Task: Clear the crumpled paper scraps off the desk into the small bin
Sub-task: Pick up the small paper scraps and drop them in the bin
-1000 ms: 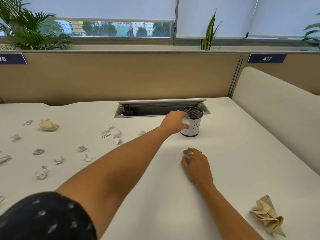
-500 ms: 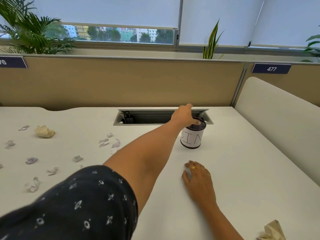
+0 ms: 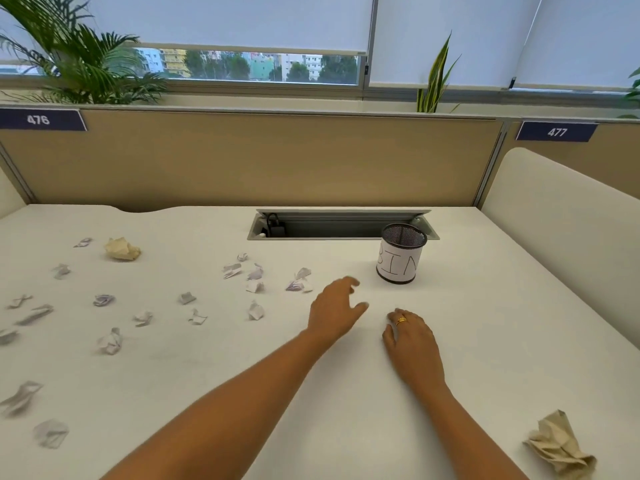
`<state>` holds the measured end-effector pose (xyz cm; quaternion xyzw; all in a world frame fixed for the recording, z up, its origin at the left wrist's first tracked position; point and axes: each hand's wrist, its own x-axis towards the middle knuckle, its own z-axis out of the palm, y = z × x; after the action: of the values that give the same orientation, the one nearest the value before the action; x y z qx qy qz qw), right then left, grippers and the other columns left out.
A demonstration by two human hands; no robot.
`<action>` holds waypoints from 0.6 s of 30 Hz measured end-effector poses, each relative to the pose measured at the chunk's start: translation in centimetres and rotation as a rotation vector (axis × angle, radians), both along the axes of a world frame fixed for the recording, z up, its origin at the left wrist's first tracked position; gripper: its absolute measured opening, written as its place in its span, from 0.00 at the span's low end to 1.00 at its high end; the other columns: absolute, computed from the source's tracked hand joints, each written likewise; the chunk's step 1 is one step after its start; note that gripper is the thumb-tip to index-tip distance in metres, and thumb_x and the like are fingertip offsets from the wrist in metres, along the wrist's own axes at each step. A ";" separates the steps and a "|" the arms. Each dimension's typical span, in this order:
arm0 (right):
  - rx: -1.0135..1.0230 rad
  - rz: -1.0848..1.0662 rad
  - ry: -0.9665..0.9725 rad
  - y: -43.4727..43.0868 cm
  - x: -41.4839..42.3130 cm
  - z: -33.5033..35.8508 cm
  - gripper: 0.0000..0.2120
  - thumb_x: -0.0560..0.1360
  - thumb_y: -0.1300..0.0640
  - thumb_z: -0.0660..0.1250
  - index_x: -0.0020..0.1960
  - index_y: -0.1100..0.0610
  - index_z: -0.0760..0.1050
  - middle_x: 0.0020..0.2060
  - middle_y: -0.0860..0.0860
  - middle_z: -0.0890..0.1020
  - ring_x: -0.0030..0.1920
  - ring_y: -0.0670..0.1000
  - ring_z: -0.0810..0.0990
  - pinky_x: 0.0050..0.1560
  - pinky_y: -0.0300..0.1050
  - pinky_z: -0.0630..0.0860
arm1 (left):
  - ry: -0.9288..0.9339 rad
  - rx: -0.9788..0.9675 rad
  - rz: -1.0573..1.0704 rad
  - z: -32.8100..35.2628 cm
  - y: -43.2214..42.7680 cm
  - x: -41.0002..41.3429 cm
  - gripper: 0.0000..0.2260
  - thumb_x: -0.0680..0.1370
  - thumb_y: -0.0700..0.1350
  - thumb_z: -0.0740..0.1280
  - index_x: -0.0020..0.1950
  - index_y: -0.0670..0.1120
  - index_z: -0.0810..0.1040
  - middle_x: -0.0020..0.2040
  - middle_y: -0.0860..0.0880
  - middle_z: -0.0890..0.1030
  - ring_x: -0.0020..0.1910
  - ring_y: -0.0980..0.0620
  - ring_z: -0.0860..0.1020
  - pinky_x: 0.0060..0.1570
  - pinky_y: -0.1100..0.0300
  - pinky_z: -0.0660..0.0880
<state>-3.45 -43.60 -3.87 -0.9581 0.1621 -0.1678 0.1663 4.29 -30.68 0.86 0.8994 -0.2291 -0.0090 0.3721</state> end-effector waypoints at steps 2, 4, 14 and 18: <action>0.003 -0.016 -0.009 0.5 -0.2 0.0 0.16 0.78 0.59 0.58 0.65 0.60 0.72 0.65 0.55 0.75 0.67 0.53 0.71 0.68 0.46 0.66 | -0.016 0.003 0.023 -1.2 2.5 -1.0 0.16 0.74 0.49 0.67 0.60 0.48 0.72 0.57 0.48 0.78 0.54 0.50 0.76 0.52 0.59 0.70; -0.013 -0.023 -0.011 1.0 -0.4 0.0 0.16 0.78 0.60 0.57 0.64 0.61 0.73 0.64 0.55 0.76 0.66 0.54 0.71 0.67 0.46 0.68 | -0.046 -0.002 0.059 -2.0 4.9 -1.4 0.14 0.74 0.47 0.66 0.59 0.47 0.74 0.55 0.48 0.79 0.55 0.50 0.76 0.55 0.58 0.70; -0.175 0.195 0.138 4.4 2.1 1.1 0.19 0.80 0.56 0.52 0.70 0.54 0.64 0.69 0.49 0.68 0.69 0.50 0.66 0.66 0.44 0.65 | -0.280 0.256 0.402 -3.6 14.8 0.1 0.25 0.72 0.55 0.67 0.66 0.48 0.67 0.67 0.48 0.69 0.66 0.46 0.66 0.57 0.49 0.67; 0.032 0.382 0.170 6.5 4.2 2.8 0.23 0.78 0.60 0.58 0.72 0.57 0.59 0.71 0.53 0.64 0.70 0.53 0.64 0.68 0.45 0.66 | -0.183 0.240 0.456 -4.9 15.9 -0.1 0.27 0.75 0.58 0.62 0.69 0.45 0.63 0.70 0.45 0.66 0.71 0.47 0.61 0.68 0.47 0.60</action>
<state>0.71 -37.09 -1.10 -0.9793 -0.0067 -0.0494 0.1960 4.18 -14.79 -4.07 0.9625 -0.0505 0.1292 0.2329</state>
